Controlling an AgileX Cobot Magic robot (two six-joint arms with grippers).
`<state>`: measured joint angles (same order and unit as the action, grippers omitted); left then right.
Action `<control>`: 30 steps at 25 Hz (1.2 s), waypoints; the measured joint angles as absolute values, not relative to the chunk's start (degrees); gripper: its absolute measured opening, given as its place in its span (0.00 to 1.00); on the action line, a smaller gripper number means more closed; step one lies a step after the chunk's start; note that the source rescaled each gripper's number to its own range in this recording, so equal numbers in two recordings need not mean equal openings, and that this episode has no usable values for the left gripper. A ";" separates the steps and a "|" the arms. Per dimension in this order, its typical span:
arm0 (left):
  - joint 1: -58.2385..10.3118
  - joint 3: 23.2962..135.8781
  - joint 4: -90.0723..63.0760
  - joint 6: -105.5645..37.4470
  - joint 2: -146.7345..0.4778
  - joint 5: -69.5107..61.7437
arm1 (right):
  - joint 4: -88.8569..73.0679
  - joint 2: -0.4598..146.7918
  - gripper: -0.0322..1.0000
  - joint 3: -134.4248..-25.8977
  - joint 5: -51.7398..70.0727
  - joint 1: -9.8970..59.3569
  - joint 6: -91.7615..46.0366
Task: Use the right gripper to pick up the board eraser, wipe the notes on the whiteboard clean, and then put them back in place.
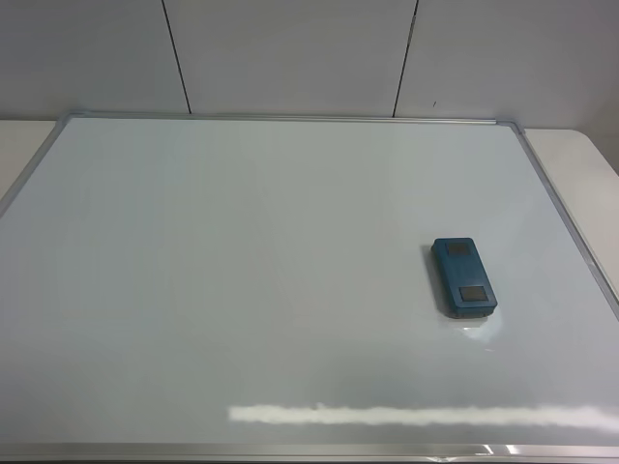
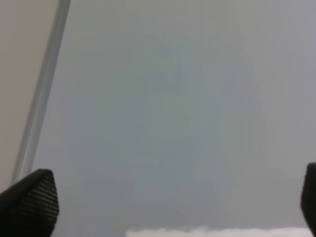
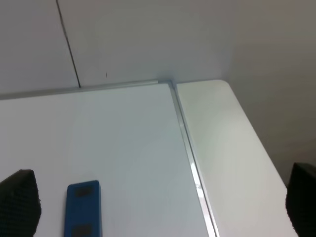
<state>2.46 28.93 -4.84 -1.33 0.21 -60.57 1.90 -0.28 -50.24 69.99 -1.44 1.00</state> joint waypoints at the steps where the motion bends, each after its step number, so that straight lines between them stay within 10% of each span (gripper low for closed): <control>1: 2.46 28.93 -4.84 -1.33 0.21 -60.57 | 1.78 -0.28 1.00 -49.35 69.93 -1.44 1.00; 10: 2.46 28.93 -4.84 -1.33 0.21 -60.57 | -1.31 -0.18 1.00 -29.10 62.59 -1.44 0.96; 30: 2.46 28.93 -4.84 -1.33 0.21 -60.57 | -1.86 -0.18 1.00 -28.44 61.41 -1.44 0.96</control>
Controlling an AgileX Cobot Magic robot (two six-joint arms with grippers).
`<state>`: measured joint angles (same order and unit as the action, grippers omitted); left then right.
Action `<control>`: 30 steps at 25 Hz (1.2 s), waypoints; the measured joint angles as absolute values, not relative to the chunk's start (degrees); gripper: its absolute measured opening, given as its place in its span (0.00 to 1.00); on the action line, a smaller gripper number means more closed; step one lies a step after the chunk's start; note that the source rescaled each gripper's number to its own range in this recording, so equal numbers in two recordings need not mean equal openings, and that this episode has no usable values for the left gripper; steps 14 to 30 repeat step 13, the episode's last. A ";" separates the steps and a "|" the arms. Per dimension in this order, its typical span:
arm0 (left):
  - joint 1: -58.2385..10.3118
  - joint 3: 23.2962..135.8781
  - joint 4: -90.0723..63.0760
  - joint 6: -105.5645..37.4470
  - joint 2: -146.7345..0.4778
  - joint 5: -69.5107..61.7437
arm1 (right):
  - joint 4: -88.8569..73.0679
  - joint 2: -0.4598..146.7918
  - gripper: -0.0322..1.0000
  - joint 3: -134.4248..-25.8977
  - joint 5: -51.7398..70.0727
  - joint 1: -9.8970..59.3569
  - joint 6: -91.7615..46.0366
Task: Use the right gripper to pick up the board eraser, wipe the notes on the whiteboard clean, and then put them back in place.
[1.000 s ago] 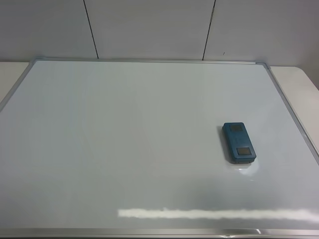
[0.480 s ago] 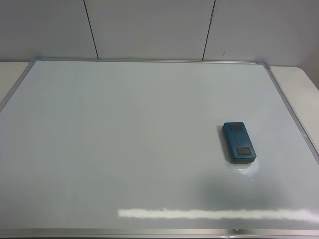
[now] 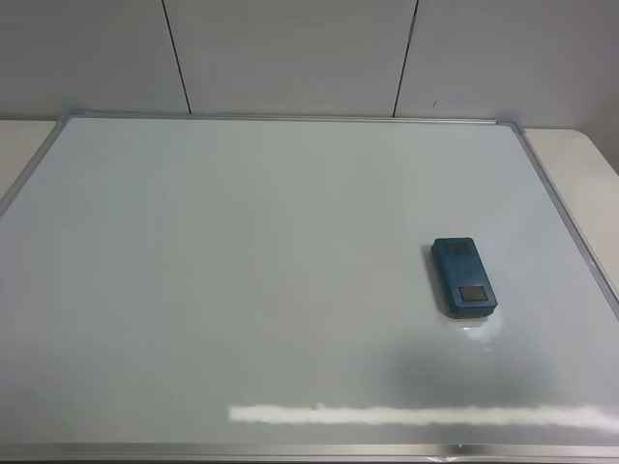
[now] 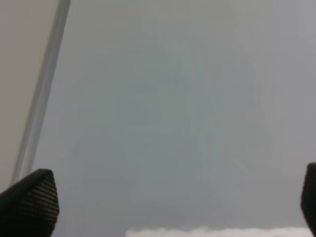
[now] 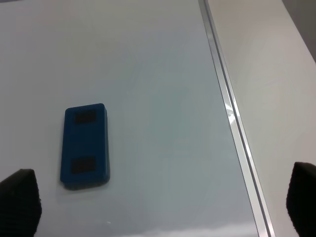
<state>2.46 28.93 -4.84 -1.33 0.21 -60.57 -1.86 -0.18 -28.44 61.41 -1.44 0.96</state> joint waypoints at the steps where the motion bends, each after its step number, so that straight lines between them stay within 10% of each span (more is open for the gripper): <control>1: 2.46 28.93 -4.84 -1.33 0.21 -60.57 | -1.86 -0.18 1.00 -28.44 61.41 -1.44 0.96; 30: 2.46 28.93 -4.84 -1.33 0.21 -60.57 | -1.86 -0.18 1.00 -28.44 61.41 -1.44 0.96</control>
